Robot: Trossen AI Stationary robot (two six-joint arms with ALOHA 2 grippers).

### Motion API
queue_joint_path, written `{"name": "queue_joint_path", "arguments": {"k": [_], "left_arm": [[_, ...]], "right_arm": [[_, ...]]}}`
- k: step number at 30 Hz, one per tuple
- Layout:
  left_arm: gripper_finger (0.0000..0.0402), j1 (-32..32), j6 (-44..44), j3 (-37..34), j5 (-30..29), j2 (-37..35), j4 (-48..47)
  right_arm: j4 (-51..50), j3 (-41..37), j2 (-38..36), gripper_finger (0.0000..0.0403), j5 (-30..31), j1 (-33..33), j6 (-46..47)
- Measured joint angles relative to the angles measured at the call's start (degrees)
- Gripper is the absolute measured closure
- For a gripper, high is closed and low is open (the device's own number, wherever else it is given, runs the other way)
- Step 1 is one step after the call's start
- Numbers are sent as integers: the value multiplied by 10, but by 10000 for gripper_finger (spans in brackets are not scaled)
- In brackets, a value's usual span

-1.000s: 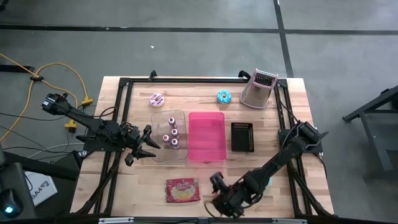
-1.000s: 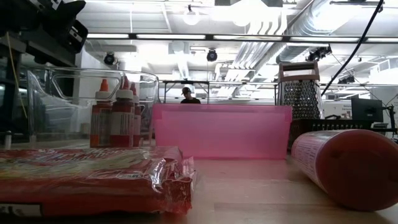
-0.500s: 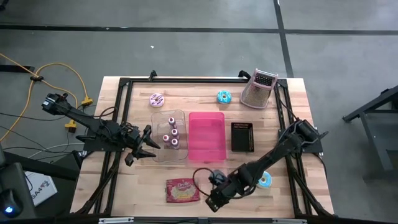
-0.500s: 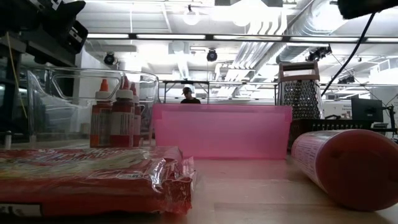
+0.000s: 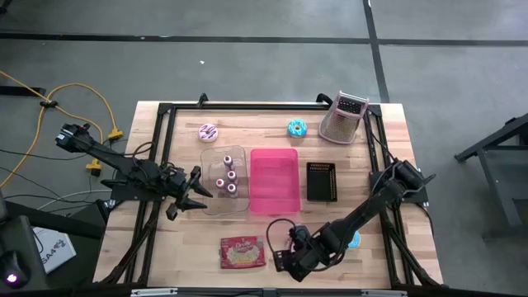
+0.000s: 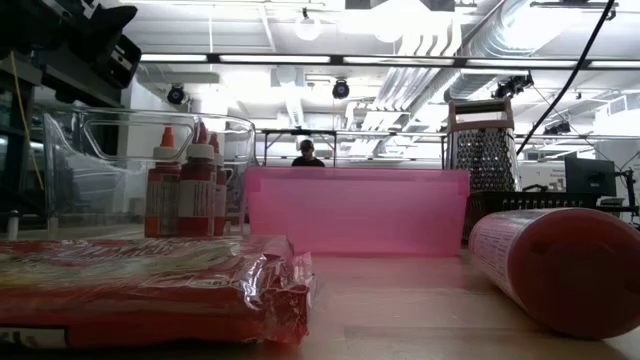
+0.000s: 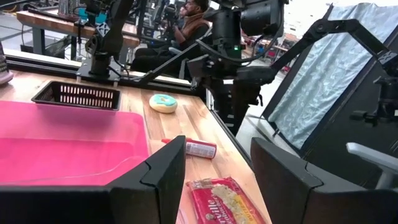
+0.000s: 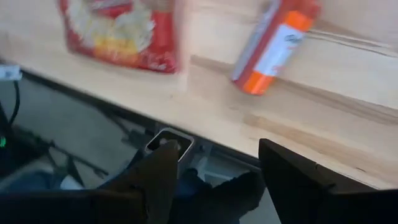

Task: Pick & Place Food Item
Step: Put the orange food coloring bottle into the transparent bin

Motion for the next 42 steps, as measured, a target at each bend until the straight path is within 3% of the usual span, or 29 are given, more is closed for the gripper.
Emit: {"name": "queue_joint_path", "arguments": {"k": [6, 13, 23, 29, 36, 42], "left_arm": [[226, 0, 0, 0, 0, 0, -1], [226, 0, 0, 0, 0, 0, -21], [226, 0, 24, 0, 0, 0, -22], [226, 0, 31, 0, 0, 0, -22], [226, 0, 31, 0, 0, 0, -22], [226, 0, 31, 0, 0, 0, -22]], "right_arm": [[-52, 0, 0, 192, 18, 14, 77], [-45, 0, 0, 192, 21, 8, 120], [113, 0, 0, 192, -18, -24, 127], [122, 25, 0, 192, -61, -30, 167], [24, 80, 0, 192, -64, -26, 195], [-90, 84, 2, 192, -23, -13, 196]]}}
